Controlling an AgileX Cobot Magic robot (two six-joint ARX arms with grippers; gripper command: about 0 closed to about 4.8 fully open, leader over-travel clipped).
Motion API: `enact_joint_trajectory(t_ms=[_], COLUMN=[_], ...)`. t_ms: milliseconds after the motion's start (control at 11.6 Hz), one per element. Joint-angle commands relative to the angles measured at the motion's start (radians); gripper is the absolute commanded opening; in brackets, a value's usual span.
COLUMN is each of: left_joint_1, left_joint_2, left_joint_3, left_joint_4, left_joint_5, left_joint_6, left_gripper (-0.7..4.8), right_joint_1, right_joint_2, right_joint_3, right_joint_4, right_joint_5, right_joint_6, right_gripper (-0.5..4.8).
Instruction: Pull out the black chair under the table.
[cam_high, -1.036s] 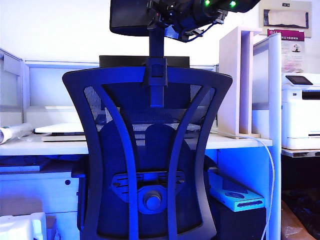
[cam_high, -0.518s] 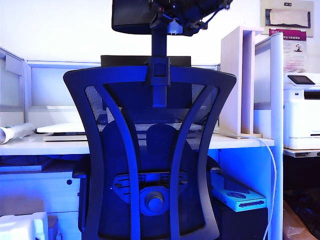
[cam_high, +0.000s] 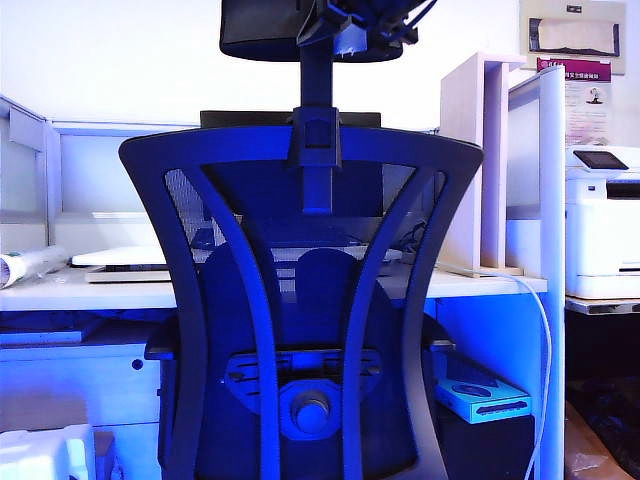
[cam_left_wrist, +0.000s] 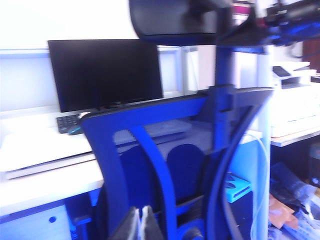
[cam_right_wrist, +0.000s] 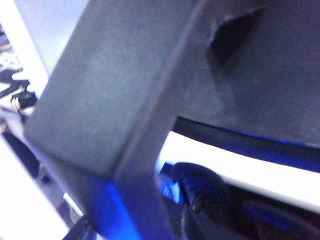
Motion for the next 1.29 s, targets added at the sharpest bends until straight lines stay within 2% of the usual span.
enact_joint_trajectory(t_ms=[86,777,1295], left_joint_1=[0.001,0.001,0.002], left_joint_2=[0.000,0.000,0.000], left_joint_3=[0.000,0.000,0.000], left_joint_4=[0.016,0.016,0.016], left_joint_5=[-0.008,-0.008,-0.009], left_joint_6=[0.000,0.001,0.001], left_gripper=[0.25,0.25,0.25], right_joint_1=[0.002,0.006,0.007], right_joint_2=[-0.111,-0.273,-0.335], right_joint_3=[0.023,0.023,0.023], right_joint_4=[0.023,-0.155,-0.315], right_joint_5=[0.006,-0.025,-0.090], right_joint_6=[0.020,0.013,0.013], right_gripper=[-0.06,-0.06,-0.06])
